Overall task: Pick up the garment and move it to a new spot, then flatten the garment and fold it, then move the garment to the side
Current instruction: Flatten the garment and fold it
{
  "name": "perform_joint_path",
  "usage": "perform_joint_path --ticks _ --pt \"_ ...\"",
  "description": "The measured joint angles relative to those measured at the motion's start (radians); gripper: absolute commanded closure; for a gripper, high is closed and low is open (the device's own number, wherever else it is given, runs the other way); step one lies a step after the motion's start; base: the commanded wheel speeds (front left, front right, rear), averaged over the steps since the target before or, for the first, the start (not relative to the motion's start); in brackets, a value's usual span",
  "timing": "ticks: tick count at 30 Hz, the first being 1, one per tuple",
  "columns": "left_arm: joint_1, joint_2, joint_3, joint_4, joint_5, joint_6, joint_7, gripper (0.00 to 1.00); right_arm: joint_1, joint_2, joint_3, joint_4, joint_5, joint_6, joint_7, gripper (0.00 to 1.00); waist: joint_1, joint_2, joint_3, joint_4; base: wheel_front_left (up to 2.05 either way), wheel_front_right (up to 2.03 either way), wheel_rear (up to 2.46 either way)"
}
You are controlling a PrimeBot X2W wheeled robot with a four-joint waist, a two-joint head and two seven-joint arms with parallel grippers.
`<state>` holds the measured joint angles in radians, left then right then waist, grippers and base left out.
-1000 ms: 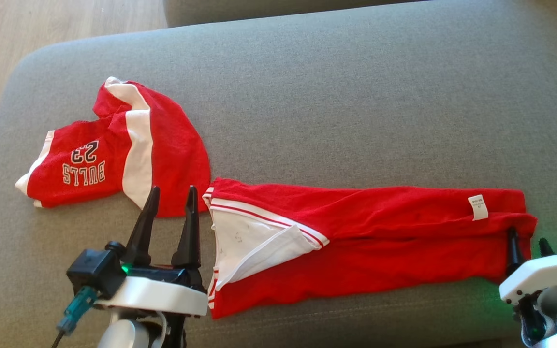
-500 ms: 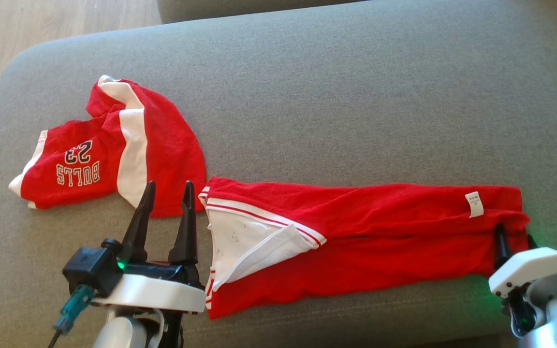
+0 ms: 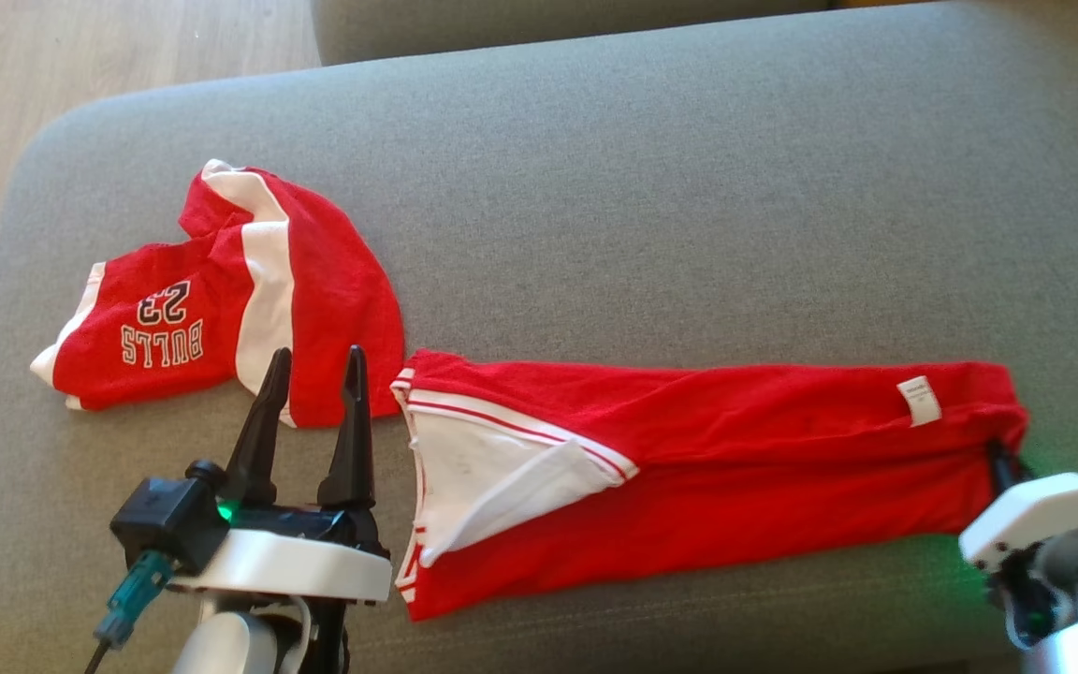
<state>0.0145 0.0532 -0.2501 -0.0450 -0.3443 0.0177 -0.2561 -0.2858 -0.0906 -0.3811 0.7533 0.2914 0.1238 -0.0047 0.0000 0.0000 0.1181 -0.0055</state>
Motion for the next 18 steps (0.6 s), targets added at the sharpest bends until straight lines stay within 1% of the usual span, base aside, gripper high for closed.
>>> perform_joint_path --ticks 5,11,14,18 --pt "0.000 0.000 -0.001 -0.005 -0.005 0.009 0.000 0.00 -0.002 -0.045 -0.037 -0.016 -0.024 0.000 0.010 1.00 0.0000 0.0000 -0.012 0.003 0.00 0.00 0.00" --pt "0.000 0.000 -0.003 -0.007 -0.011 0.009 0.000 0.00 -0.022 -0.101 -0.113 -0.017 -0.104 0.000 0.028 1.00 0.0000 0.0000 -0.020 0.006 0.00 0.00 0.00" --pt "0.001 0.000 -0.007 -0.007 -0.021 0.010 0.000 0.00 -0.031 -0.104 -0.128 -0.022 -0.136 0.000 0.043 1.00 0.0000 0.0000 -0.032 0.007 0.00 0.00 0.00" --pt "0.003 0.000 -0.017 -0.007 -0.039 0.018 0.000 0.00 -0.032 -0.081 -0.086 -0.049 -0.142 0.000 0.097 1.00 0.0000 0.0000 -0.053 0.005 0.00 0.00 0.00"
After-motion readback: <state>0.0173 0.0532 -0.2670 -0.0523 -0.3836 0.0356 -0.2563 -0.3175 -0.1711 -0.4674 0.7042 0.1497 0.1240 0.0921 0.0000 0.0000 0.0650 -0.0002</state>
